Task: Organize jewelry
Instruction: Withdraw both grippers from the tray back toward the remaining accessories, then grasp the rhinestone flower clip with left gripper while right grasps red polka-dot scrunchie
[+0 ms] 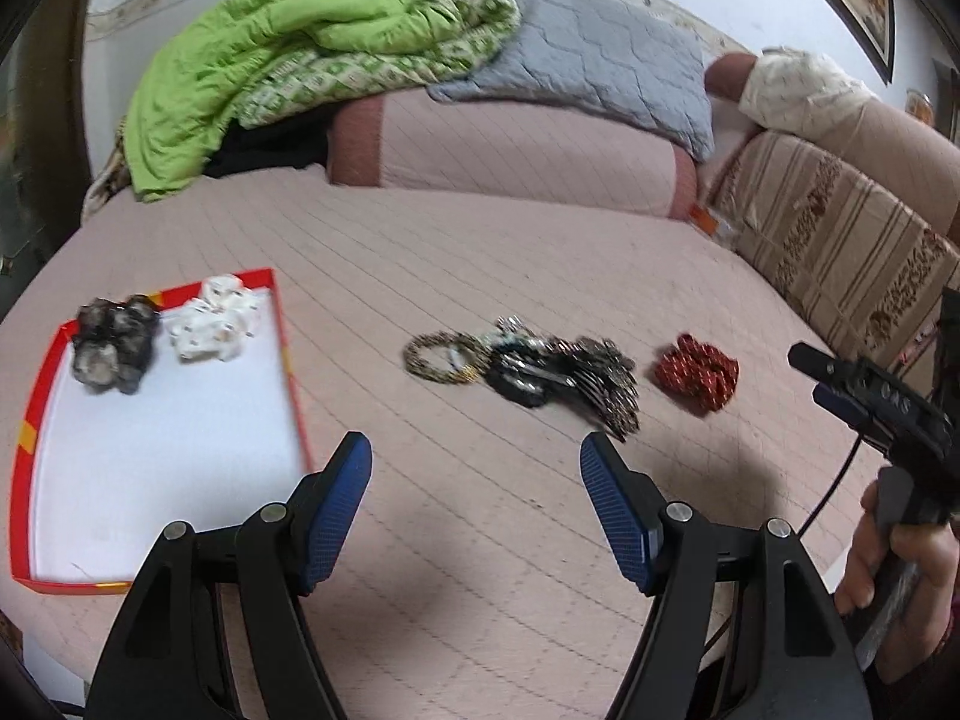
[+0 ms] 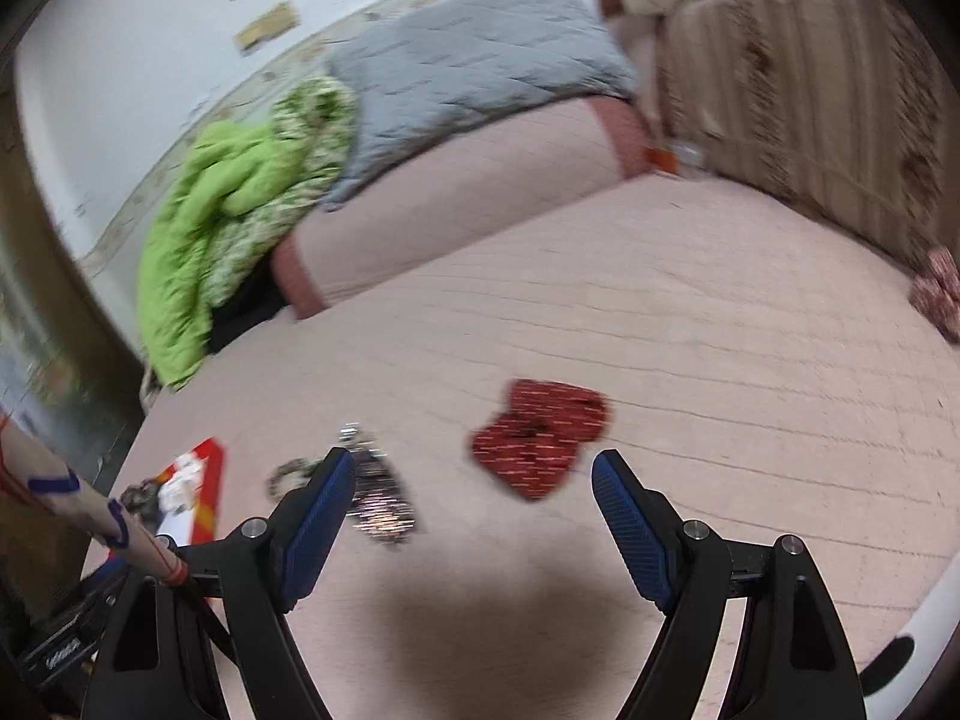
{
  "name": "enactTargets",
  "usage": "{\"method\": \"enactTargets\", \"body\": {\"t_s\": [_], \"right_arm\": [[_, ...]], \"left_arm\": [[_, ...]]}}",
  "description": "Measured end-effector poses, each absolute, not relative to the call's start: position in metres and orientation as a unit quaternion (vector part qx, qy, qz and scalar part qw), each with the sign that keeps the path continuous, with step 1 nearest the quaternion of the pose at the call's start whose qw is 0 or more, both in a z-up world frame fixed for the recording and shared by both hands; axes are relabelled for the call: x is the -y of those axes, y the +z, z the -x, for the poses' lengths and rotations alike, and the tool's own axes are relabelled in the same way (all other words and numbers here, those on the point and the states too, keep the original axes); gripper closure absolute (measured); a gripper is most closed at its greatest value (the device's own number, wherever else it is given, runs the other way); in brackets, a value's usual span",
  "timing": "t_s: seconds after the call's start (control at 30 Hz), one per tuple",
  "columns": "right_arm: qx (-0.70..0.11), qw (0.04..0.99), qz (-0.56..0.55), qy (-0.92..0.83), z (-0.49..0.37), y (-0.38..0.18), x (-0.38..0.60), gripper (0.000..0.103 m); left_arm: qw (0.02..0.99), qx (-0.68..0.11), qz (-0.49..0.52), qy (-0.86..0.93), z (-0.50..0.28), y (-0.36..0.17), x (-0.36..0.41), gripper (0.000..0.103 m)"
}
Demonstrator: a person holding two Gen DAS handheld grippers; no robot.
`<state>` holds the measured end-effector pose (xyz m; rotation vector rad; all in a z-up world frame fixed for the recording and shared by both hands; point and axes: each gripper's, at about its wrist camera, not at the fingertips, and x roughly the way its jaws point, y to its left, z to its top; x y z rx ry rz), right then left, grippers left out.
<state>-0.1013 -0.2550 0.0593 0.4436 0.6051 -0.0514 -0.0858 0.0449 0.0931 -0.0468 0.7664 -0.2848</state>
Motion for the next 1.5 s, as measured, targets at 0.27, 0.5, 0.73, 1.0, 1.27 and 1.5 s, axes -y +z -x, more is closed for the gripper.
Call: {"method": "enactTargets", "body": {"t_s": [0.27,0.5,0.73,1.0,1.27,1.5], "right_arm": [[-0.322,0.902,-0.281,-0.059,0.086,0.039,0.295,0.018],[-0.328,0.908,-0.257,-0.057,0.079,0.041,0.284,0.018],[-0.336,0.910,-0.237,-0.046,0.074,0.040,0.275,0.018],[-0.338,0.905,-0.255,-0.049,0.074,0.038,0.280,0.018],[-0.334,0.903,-0.265,-0.047,0.078,0.036,0.285,0.018],[-0.334,0.901,-0.272,-0.044,0.076,0.035,0.288,0.018]], "left_arm": [[0.906,-0.394,0.006,-0.157,0.079,0.080,-0.019,0.032],[0.901,-0.400,0.006,-0.167,0.068,0.076,-0.004,0.032],[0.894,-0.410,0.012,-0.180,0.050,0.078,0.010,0.032],[0.866,-0.456,0.074,-0.190,0.008,0.067,0.032,0.032],[0.868,-0.467,0.057,-0.157,-0.029,0.056,0.072,0.032],[0.873,-0.467,-0.041,-0.138,-0.039,0.031,0.106,0.033]]}}
